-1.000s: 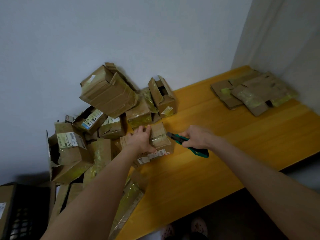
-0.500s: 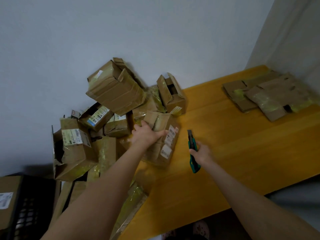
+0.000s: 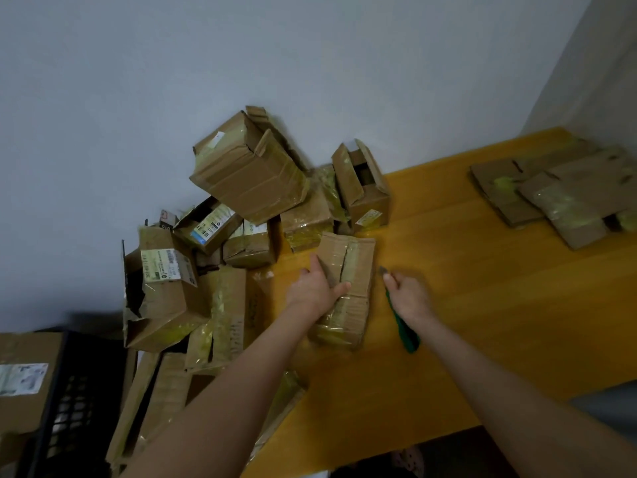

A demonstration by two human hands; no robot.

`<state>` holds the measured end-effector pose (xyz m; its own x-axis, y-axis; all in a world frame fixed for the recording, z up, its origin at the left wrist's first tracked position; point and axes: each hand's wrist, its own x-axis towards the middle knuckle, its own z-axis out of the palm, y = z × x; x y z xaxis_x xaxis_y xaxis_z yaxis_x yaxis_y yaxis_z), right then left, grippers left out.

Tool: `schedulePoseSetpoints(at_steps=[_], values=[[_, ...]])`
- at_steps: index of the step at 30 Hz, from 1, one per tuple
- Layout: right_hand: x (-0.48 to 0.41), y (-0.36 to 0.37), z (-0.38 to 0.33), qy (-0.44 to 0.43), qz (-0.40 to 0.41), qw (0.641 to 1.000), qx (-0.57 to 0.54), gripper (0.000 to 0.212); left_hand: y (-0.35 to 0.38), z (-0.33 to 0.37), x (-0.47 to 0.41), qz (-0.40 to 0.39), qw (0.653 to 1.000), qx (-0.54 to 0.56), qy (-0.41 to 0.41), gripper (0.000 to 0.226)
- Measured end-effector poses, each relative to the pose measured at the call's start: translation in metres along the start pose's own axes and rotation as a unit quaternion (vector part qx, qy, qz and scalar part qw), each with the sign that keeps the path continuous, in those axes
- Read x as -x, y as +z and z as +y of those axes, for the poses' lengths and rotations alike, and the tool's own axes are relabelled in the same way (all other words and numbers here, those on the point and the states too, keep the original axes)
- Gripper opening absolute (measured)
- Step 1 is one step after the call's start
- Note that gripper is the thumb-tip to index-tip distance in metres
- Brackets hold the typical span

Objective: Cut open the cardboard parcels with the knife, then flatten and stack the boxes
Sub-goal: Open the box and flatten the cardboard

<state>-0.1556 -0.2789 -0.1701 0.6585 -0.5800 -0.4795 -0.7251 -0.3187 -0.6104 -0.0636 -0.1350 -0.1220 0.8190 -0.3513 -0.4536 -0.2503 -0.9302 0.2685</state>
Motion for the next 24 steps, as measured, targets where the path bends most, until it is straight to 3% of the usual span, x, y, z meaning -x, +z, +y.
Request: schedulePoseSetpoints(at_steps=[3, 5, 11, 16, 24], values=[[0.005, -0.004, -0.032, -0.003, -0.040, 0.993, -0.109, 0.053, -0.002, 0.009, 0.000, 0.014, 1.000, -0.012, -0.021, 0.095], [0.004, 0.005, -0.039, -0.010, -0.073, 0.995, -0.071, 0.048, -0.006, 0.014, -0.001, 0.036, 0.997, -0.060, -0.023, 0.087], [0.005, 0.016, -0.039, -0.008, -0.045, 0.999, -0.002, 0.035, -0.016, 0.024, -0.006, 0.026, 0.988, -0.152, 0.004, 0.041], [0.001, 0.017, -0.039, -0.013, -0.051, 0.999, -0.010, 0.033, -0.029, 0.017, -0.012, -0.023, 0.990, -0.130, 0.041, 0.028], [0.000, 0.014, -0.039, 0.001, -0.072, 0.996, -0.053, 0.033, -0.045, -0.001, -0.013, -0.093, 0.992, -0.023, 0.086, 0.031]])
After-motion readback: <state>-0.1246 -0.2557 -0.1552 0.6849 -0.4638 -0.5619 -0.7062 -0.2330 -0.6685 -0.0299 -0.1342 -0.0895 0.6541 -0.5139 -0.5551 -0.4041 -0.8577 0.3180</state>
